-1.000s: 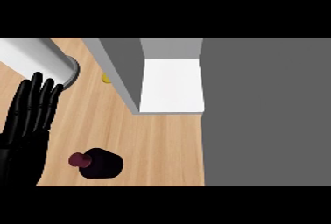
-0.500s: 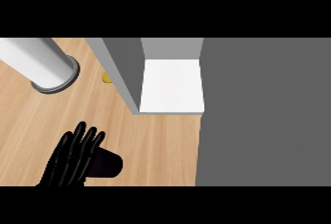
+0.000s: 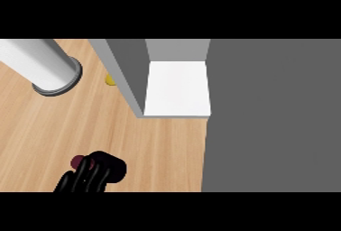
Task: Pick up the wine, place it into the cabinet and close the cabinet
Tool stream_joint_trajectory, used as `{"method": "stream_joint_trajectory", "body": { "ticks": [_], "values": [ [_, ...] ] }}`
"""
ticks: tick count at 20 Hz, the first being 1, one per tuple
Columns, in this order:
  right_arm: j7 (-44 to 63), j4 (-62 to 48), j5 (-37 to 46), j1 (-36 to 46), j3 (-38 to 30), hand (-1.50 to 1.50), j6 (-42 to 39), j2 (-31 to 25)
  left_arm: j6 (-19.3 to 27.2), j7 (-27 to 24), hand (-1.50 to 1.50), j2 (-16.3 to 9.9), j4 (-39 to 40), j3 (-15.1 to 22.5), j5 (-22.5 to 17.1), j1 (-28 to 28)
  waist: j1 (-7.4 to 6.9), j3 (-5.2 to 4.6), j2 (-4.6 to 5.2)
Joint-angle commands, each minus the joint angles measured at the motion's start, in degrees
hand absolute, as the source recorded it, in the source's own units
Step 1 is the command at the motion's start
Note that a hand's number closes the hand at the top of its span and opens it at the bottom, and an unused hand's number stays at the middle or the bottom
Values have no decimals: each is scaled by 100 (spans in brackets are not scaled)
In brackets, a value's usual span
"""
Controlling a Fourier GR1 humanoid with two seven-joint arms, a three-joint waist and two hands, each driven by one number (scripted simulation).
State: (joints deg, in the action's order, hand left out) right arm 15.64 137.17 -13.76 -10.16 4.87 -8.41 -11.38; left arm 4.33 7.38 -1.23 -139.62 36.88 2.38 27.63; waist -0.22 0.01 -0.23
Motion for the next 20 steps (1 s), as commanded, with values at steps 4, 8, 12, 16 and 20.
{"method": "stream_joint_trajectory", "body": {
  "ticks": [4, 8, 12, 16, 20],
  "values": [
    [1075, 827, -378, 381, -148, -150, 299, -106, 598, 462, -150, 116, -493, 993, 677, 2, 8, 0, 1],
    [870, 966, 86, -6, 220, -150, 349, 136, 813, 393, -150, -52, -694, 1223, 645, 221, 22, 1, -16],
    [1132, 1043, -57, 178, 175, -150, 418, 54, 972, 778, -150, -209, -1039, 1061, 795, 69, 17, 1, -17],
    [1349, 978, -16, 486, 39, -150, 584, 45, 1071, 530, -150, -498, -1083, 824, 555, 269, -6, -5, -18],
    [1502, 868, -168, 741, -110, -150, 536, -77, 1181, 1178, -150, -420, -1345, 377, 413, -187, 29, 0, 1]
  ]
}}
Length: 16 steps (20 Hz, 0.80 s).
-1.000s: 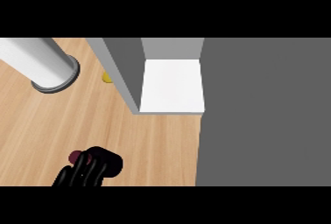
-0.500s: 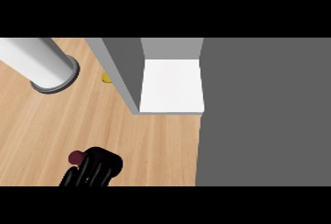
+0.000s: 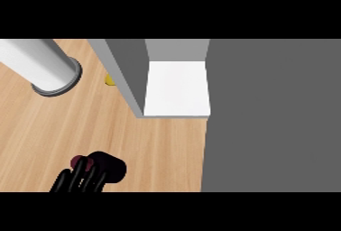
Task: Pick up the wine, place it into the cabinet and close the cabinet
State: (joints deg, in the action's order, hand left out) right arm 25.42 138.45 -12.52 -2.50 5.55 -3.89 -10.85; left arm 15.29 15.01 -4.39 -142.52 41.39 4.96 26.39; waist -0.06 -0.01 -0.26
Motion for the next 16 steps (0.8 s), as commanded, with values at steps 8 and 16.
{"method": "stream_joint_trajectory", "body": {
  "ticks": [8, 16],
  "values": [
    [547, 876, -409, -1, -277, -150, 105, -102, -121, 78, -150, -521, -1002, -1299, -758, 157, 8, -6, -4],
    [651, 732, -515, 249, -496, -150, 103, -130, -372, 309, -150, -521, -718, -2580, -1656, -72, -5, -8, 6]
  ]
}}
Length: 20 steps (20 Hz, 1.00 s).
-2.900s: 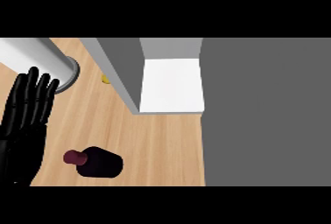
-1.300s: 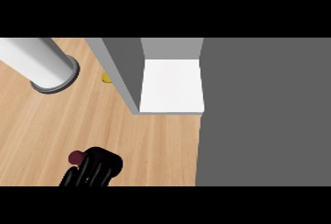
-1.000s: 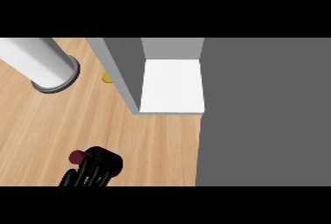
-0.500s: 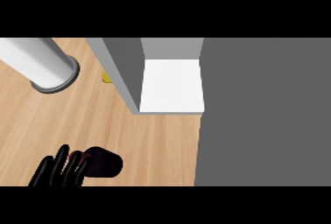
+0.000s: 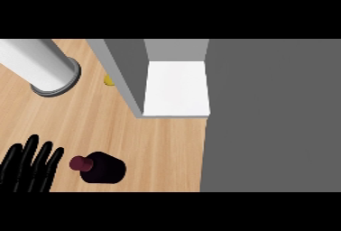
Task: Pick up the wine, place it into the cabinet and close the cabinet
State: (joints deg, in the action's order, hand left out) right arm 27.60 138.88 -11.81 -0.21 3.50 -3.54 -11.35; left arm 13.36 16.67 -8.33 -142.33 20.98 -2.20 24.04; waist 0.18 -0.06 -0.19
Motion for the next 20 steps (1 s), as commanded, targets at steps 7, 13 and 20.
{"method": "stream_joint_trajectory", "body": {
  "ticks": [7, 13, 20],
  "values": [
    [459, 958, -475, -266, -148, -150, -14, 21, -771, -308, -150, -15, 266, -1253, -1786, 331, -7, -10, -12],
    [608, 718, -340, 155, -98, -150, 134, 119, -1381, -402, -150, -103, 827, -1565, -2160, 239, -22, -3, 4],
    [695, 1040, -553, -148, -291, -150, -54, 49, -2007, -1281, -150, 44, 2065, -1925, -2322, 270, -1, 1, 1]
  ]
}}
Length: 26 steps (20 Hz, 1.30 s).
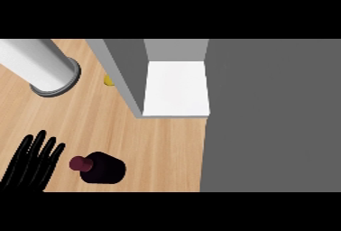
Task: Pick up the wine, place it into the cabinet and close the cabinet
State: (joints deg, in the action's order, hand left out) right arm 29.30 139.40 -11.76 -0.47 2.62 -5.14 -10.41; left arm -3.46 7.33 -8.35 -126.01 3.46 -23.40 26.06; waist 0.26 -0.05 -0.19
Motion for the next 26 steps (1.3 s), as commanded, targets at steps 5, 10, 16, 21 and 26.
{"method": "stream_joint_trajectory", "body": {
  "ticks": [5, 10, 16, 21, 26],
  "values": [
    [901, 1213, -344, 161, 11, -150, 268, -63, -286, -901, -150, 126, 1403, -525, 158, -520, 30, -6, 4],
    [651, 1089, -497, -73, -162, -150, 106, 9, -633, -1045, -150, 101, 1505, -576, 12, -233, -8, 3, 2],
    [636, 708, -600, 288, -298, -150, -28, -70, -740, -1374, -150, 166, 2223, -560, 364, -636, -11, 4, 13],
    [759, 918, -468, 233, -109, -150, 120, 92, -933, -2240, -150, 424, 3206, -387, 805, -681, 12, 1, 9],
    [773, 932, -251, 258, -35, -150, 150, 175, -1141, -2050, -150, 359, 3103, -444, 523, -647, -17, 3, 7]
  ]
}}
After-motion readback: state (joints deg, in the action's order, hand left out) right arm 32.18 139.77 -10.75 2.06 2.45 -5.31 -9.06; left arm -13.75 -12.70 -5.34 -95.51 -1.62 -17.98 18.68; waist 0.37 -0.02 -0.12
